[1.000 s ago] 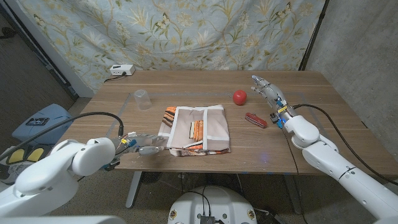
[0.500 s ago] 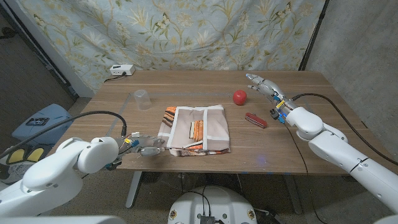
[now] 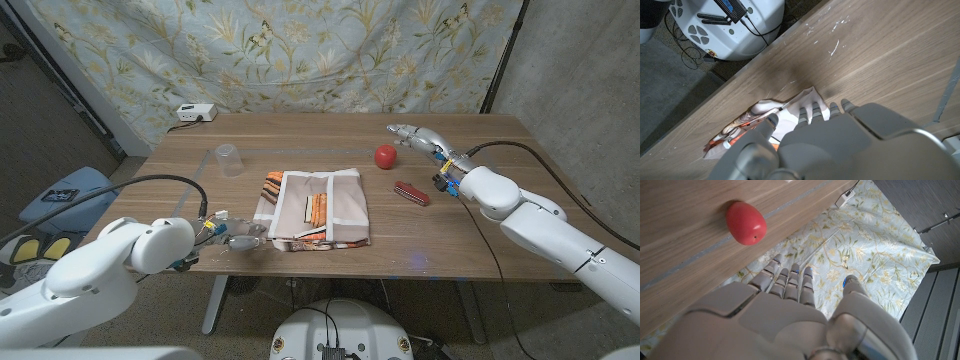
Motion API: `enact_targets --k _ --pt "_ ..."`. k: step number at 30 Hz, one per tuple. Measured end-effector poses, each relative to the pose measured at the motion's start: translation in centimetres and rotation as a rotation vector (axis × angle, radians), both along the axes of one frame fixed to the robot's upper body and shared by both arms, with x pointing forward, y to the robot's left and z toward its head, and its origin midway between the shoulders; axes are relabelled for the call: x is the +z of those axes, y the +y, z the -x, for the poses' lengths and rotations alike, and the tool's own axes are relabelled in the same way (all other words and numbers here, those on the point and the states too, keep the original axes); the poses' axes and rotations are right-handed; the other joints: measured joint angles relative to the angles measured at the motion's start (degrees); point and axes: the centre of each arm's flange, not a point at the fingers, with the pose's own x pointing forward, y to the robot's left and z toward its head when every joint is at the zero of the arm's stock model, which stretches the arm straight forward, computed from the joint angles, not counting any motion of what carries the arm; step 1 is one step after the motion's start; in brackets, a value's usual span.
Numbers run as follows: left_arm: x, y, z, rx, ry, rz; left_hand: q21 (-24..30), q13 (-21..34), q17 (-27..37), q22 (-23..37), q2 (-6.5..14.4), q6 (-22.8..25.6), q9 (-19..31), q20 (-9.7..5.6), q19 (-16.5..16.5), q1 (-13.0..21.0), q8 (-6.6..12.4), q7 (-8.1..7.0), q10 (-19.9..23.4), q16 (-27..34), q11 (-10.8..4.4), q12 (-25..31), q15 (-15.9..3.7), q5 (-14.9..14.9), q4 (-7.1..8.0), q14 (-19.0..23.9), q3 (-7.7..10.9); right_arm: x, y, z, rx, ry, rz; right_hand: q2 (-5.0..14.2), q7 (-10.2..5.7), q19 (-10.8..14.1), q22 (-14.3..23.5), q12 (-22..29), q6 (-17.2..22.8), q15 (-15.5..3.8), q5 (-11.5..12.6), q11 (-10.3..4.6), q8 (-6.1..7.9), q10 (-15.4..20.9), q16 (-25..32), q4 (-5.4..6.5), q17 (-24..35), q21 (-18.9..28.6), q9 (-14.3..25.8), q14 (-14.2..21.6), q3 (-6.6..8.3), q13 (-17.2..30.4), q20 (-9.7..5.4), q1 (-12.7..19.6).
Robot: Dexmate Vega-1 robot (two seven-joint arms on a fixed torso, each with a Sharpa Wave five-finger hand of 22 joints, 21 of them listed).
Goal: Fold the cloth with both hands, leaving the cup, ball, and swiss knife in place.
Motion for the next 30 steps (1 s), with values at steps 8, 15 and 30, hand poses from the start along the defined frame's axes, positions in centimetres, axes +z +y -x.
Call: enact_targets --k 8,15,30 --pt "0.0 -0.2 -0.1 0.002 0.007 0.009 0.2 0.0 0.0 0.0 -0.2 0.0 0.0 0.00 0.0 -0.3 0.00 0.00 0.4 0.0 -0.10 0.0 0.00 0.0 -0.24 0.0 0.24 0.3 1.3 0.7 -0.050 0.016 0.087 -0.82 -0.56 1.6 0.3 1.3 4.1 -0.05 0.0 -0.54 0.81 5.8 1.4 -2.38 -0.3 0.2 0.0 5.8 0.49 0.0 0.82 2.0" --pt "0.1 -0.4 -0.2 -0.004 0.010 0.005 0.2 0.1 0.0 0.0 -0.2 0.6 0.0 0.01 0.0 -0.3 0.00 -0.21 0.5 0.0 -0.15 0.0 0.00 0.0 -0.17 0.0 0.65 0.6 2.2 0.7 -0.101 0.034 0.156 -0.90 -0.25 2.0 0.3 1.3 4.4 0.01 0.0 -0.54 0.80 6.8 1.3 -3.24 -0.3 0.7 0.0 7.1 0.72 0.0 1.23 3.2" --pt "-0.2 -0.5 -0.3 -0.020 0.012 -0.004 0.2 0.1 -0.3 0.0 -0.2 1.5 0.0 -0.01 0.0 -0.3 0.00 -0.51 0.9 0.0 -0.57 0.0 0.00 0.2 -0.78 0.0 1.73 2.0 4.6 -0.2 -0.135 0.068 0.251 -2.30 0.14 4.1 0.6 1.3 3.6 0.08 0.0 -0.06 -0.27 9.8 1.9 -4.25 -0.3 0.9 0.0 10.7 1.73 0.0 2.65 7.4"
